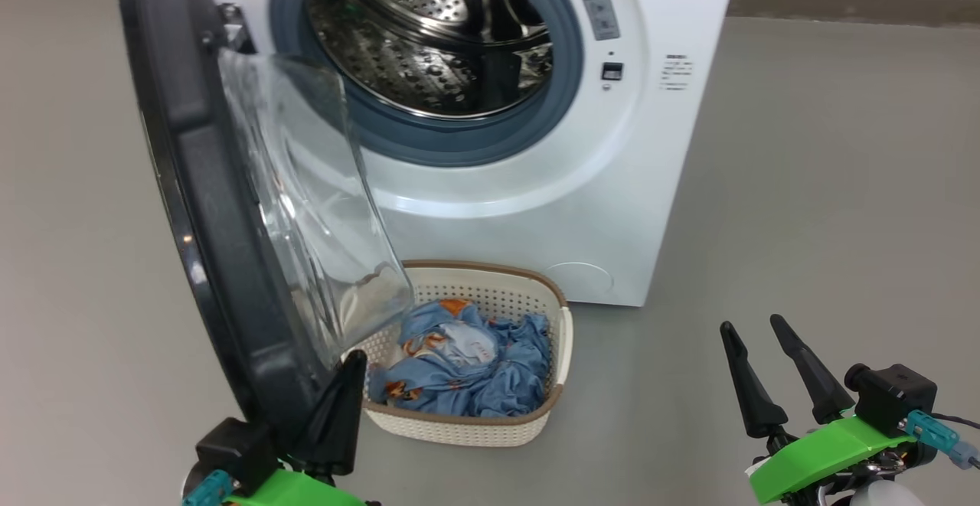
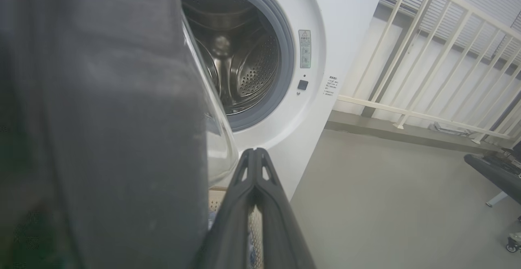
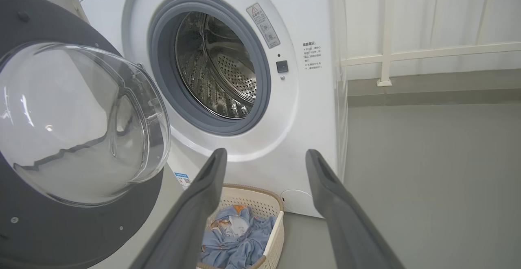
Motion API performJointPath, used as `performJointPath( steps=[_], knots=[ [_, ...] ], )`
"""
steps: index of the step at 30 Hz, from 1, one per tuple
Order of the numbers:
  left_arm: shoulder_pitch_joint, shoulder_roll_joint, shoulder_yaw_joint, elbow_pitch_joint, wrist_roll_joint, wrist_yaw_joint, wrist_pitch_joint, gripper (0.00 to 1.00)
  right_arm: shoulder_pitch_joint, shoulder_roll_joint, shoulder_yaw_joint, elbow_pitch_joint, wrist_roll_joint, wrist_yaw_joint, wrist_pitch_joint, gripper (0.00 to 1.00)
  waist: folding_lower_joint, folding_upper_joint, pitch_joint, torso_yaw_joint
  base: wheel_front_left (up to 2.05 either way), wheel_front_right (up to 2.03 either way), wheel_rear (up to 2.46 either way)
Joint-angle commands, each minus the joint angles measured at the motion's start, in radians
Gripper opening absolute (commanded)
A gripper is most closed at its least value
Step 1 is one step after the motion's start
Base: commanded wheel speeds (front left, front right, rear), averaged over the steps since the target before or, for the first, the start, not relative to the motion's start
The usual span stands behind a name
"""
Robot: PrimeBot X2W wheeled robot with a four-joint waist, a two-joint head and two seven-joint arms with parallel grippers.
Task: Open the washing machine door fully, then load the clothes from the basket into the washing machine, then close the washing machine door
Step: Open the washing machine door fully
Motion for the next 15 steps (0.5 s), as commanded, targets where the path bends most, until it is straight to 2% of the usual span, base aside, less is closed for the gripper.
performJointPath(
  steps=[1,10,15],
  knots=[
    [-0.033,0.029,0.057,-0.027,-0.004,0.018,-0.001,0.00,-0.022,-0.006,0.013,-0.020,0.007,0.005,-0.012,1.00,0.0000,0.0000,0.001,0.023,0.00,0.00,0.00],
    [-0.022,0.045,0.066,-0.039,-0.010,0.033,0.012,0.00,-0.020,-0.001,0.008,-0.020,0.006,0.005,-0.012,1.00,0.0000,0.0000,0.002,0.088,0.00,0.00,0.00],
    [-0.021,0.064,0.089,-0.043,-0.014,0.058,0.027,0.00,-0.021,0.002,0.008,-0.020,0.005,0.005,-0.012,1.00,0.0000,0.0000,0.002,0.115,0.00,0.00,0.00]
  ],
)
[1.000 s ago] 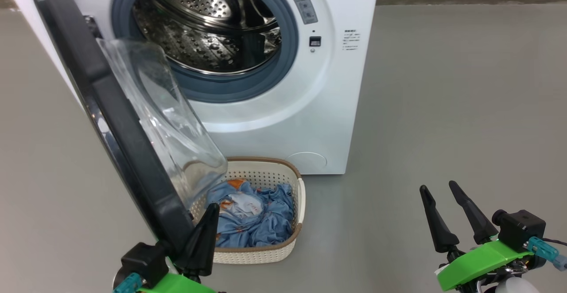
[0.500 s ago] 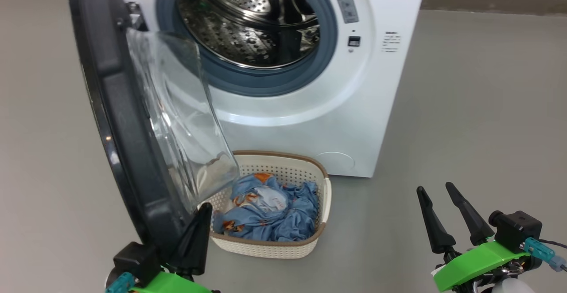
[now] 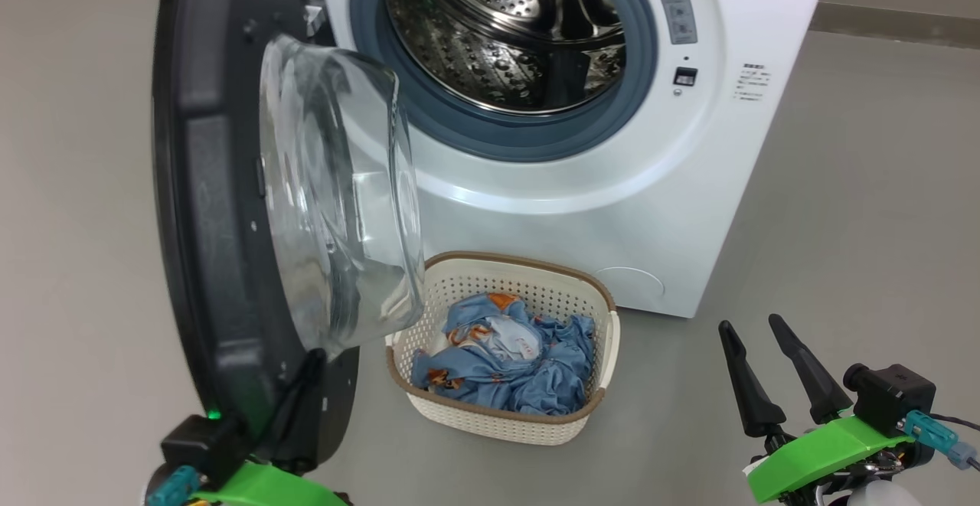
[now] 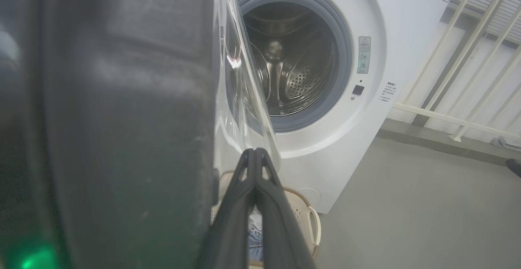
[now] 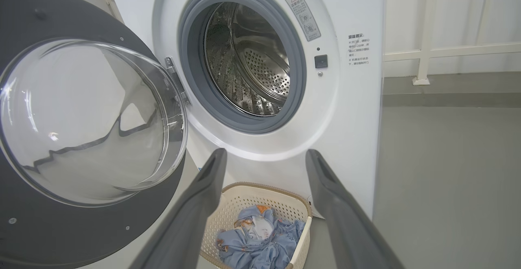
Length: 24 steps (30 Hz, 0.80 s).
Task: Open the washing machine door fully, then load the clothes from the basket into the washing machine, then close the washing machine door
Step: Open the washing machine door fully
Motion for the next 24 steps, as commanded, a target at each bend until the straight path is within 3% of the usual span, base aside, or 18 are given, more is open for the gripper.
performJointPath(
  steps=[1,10,24],
  knots=[
    [-0.024,0.034,0.062,-0.031,-0.006,0.025,0.005,0.00,-0.021,-0.008,0.013,-0.021,0.005,0.005,-0.012,1.00,0.0000,-0.0001,0.001,0.018,0.00,0.00,0.00],
    [-0.027,0.072,0.103,-0.044,-0.017,0.064,0.050,0.00,-0.019,0.001,0.005,-0.022,0.007,0.005,-0.012,1.00,0.0000,-0.0001,0.006,0.059,0.00,0.00,0.00],
    [-0.094,0.150,0.169,0.007,-0.047,0.077,0.104,0.00,-0.031,0.010,0.000,-0.023,0.005,0.005,-0.012,1.00,0.0000,-0.0001,0.033,0.107,0.00,0.00,0.00]
  ],
)
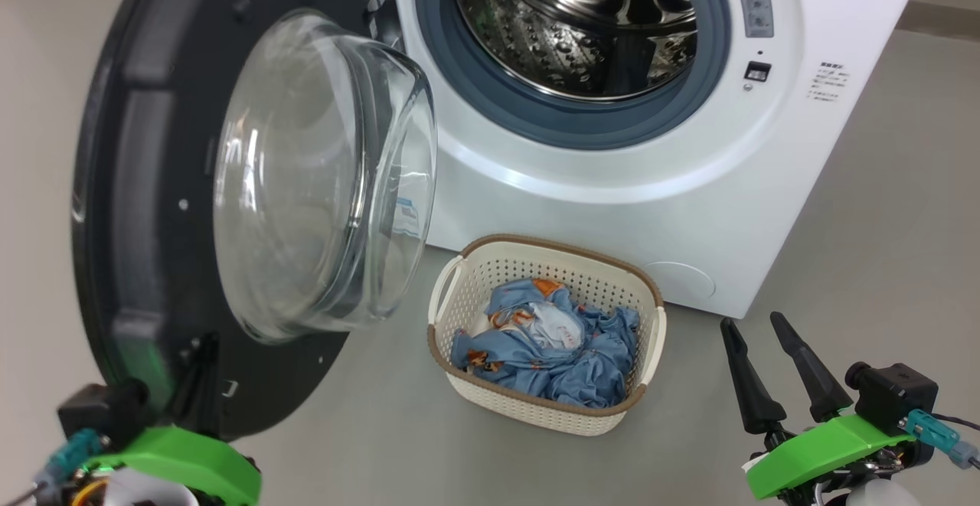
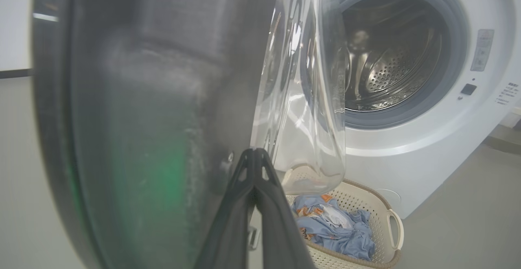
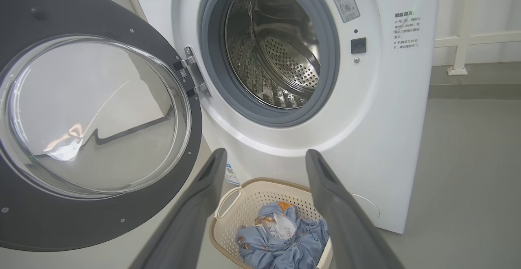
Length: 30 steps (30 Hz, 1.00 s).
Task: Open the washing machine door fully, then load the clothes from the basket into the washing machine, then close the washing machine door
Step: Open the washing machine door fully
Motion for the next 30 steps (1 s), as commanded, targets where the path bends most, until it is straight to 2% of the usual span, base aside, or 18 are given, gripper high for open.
performJointPath(
  steps=[1,13,30],
  knots=[
    [-0.059,0.045,0.060,-0.005,-0.014,0.015,0.004,0.00,-0.033,-0.007,0.016,-0.023,0.005,0.005,-0.012,1.00,0.0000,0.0000,0.010,0.010,0.00,0.00,0.00],
    [-0.198,0.109,0.115,0.183,-0.059,-0.011,0.009,0.00,-0.058,-0.016,0.018,-0.024,0.003,0.005,-0.012,1.00,0.0000,0.0000,0.057,0.056,0.00,0.00,0.00],
    [-0.503,0.177,0.099,0.518,-0.036,-0.062,-0.062,0.00,-0.124,-0.040,0.037,-0.012,0.000,0.005,-0.012,1.00,0.0000,0.0000,0.156,0.099,0.00,0.00,0.00]
  ],
)
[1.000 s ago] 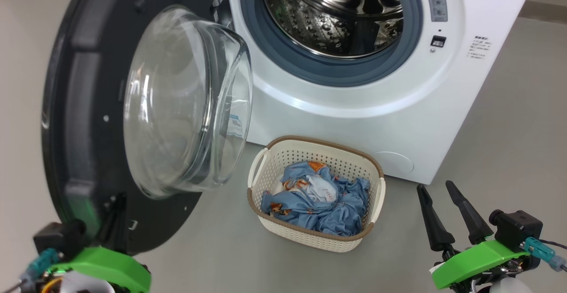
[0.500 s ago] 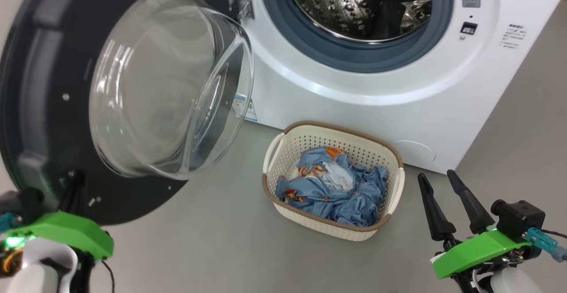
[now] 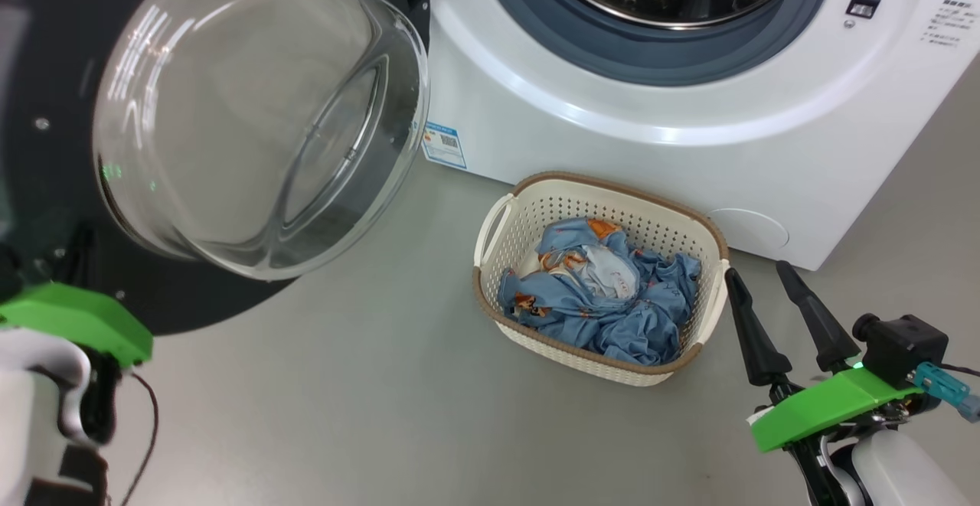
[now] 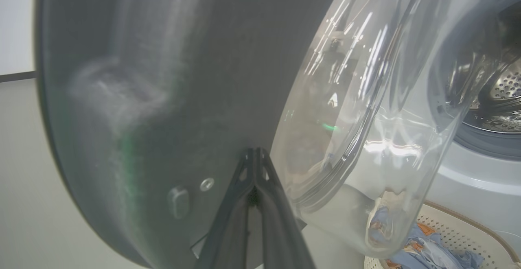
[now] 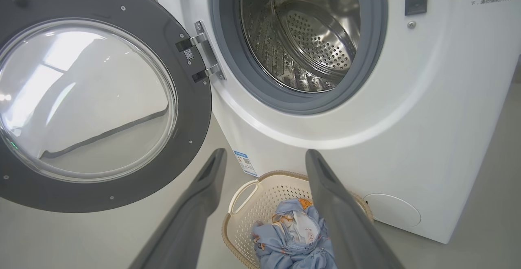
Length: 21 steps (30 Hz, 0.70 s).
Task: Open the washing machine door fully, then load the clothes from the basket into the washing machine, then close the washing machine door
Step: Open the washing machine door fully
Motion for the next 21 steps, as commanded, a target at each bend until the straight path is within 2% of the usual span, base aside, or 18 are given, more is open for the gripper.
performJointPath(
  steps=[1,9,21],
  knots=[
    [-0.090,0.080,0.036,0.024,0.010,0.001,-0.022,0.00,-0.036,-0.008,0.029,-0.018,0.000,0.005,-0.012,1.00,-0.0001,0.0000,0.016,0.007,0.00,0.00,0.00],
    [-0.199,0.117,0.036,0.178,0.015,-0.005,-0.046,0.00,-0.057,-0.010,0.045,-0.009,0.005,0.005,-0.012,1.00,-0.0001,0.0000,0.022,-0.002,0.00,0.00,0.00],
    [-0.269,0.117,0.013,0.309,0.019,-0.033,-0.092,0.00,-0.054,-0.004,0.037,-0.005,0.009,0.005,-0.012,1.00,-0.0001,0.0000,0.020,-0.007,0.00,0.00,0.00]
  ],
)
